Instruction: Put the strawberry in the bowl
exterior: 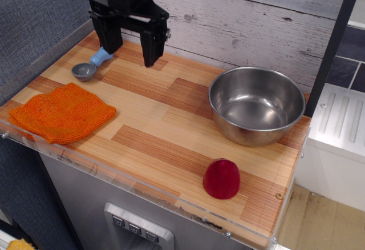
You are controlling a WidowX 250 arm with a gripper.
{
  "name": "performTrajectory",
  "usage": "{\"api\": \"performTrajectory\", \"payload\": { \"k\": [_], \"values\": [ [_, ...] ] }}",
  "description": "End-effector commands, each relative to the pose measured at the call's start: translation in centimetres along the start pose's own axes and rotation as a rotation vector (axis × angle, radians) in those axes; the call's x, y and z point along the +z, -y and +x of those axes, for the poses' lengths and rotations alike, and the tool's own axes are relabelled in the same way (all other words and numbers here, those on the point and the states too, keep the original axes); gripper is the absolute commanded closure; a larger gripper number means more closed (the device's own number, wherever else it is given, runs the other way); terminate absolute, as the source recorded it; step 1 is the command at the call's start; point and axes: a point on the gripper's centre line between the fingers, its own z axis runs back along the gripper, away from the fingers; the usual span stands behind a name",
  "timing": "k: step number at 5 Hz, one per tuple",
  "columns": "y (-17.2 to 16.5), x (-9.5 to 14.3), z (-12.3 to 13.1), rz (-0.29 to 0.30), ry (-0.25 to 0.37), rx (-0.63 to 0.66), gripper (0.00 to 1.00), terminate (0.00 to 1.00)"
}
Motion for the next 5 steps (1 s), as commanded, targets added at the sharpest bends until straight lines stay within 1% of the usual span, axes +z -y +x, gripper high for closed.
{"api": "performTrajectory", "payload": {
  "k": [1, 2, 3, 5],
  "values": [
    [7.1, 0.0, -0.5, 0.005, 0.085, -0.118, 0.00, 0.00],
    [11.3, -0.6, -1.2, 0.000, 0.097, -0.228, 0.00, 0.00],
    [13.6, -1.4, -2.0, -0.007, 0.082, -0.293, 0.00, 0.00],
    [13.7, -3.8, -3.8, -0.028, 0.031, -0.310, 0.00, 0.00]
  ]
}}
